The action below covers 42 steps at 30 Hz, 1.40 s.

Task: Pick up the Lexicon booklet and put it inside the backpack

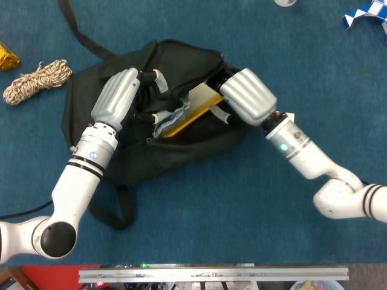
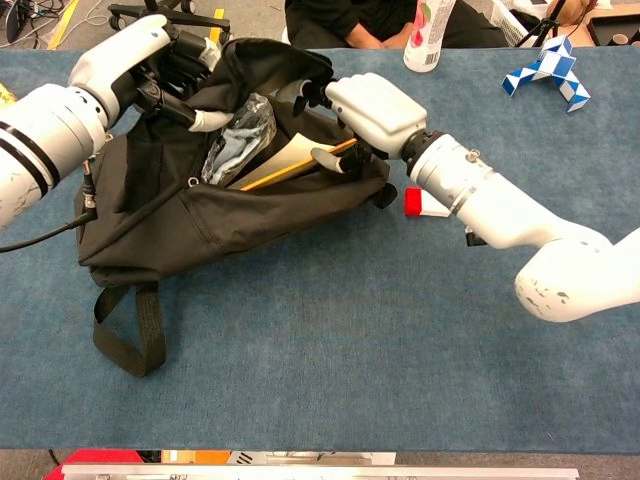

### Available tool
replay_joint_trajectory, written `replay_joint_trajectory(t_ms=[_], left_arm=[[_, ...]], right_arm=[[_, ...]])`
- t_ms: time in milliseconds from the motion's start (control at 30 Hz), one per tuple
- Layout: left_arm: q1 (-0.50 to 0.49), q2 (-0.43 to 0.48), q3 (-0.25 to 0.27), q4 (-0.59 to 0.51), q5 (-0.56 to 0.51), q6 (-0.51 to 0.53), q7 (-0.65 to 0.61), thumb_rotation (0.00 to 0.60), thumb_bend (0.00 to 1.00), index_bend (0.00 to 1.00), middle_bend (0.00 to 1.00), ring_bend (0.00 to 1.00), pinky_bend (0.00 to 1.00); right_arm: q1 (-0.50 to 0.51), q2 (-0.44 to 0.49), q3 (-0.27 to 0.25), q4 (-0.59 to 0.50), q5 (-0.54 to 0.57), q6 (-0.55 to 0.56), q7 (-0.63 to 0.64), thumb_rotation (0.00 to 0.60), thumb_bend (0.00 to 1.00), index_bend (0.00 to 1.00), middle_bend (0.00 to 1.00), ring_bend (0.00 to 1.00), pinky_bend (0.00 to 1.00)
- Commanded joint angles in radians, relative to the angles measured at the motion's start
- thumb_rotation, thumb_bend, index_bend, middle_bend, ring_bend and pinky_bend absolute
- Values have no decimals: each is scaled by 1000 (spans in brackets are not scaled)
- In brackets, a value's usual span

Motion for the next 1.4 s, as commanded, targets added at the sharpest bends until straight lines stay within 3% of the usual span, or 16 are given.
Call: replay_joint_trajectory(t_ms=[33, 333, 433, 600, 667, 933, 1133, 1400], left_arm=[[0, 3, 3, -3, 1, -3, 2, 600, 341, 589, 714, 714, 916], [2, 55, 25, -35, 24, -54, -3, 600, 347, 474, 651, 629, 840], [-11, 103, 48, -59, 40, -123, 5, 600, 344, 349, 521, 482, 696], [-48, 183, 85, -108, 44, -235, 35, 600, 336, 74, 182, 157, 311], [-61, 198, 93, -122, 42, -259, 44, 600, 316, 26, 118, 100, 245], [-66, 237, 111, -159, 65, -272, 20, 600, 300, 7, 94, 87, 231], [-8, 217, 129, -125, 133, -131, 31, 600, 299, 92, 152, 116, 231], [113, 190, 213, -9, 320, 44, 42, 600, 300, 224, 199, 133, 231]], right_arm=[[-25, 79, -3, -95, -8, 24, -18, 600, 331, 144, 324, 259, 462], [-118, 319, -49, -323, -59, 124, -66, 600, 332, 144, 336, 258, 463], [-156, 403, -54, -382, -62, 164, -76, 600, 331, 144, 351, 258, 463], [-216, 509, -52, -432, -46, 216, -71, 600, 332, 144, 364, 258, 463], [-235, 533, -49, -441, -37, 232, -65, 600, 332, 144, 365, 258, 463], [-295, 611, -53, -455, -20, 257, -63, 600, 331, 144, 371, 258, 464], [-348, 671, -67, -476, 22, 251, -110, 600, 343, 223, 396, 273, 470], [-465, 735, -99, -508, 67, 314, -193, 600, 385, 417, 478, 365, 537]])
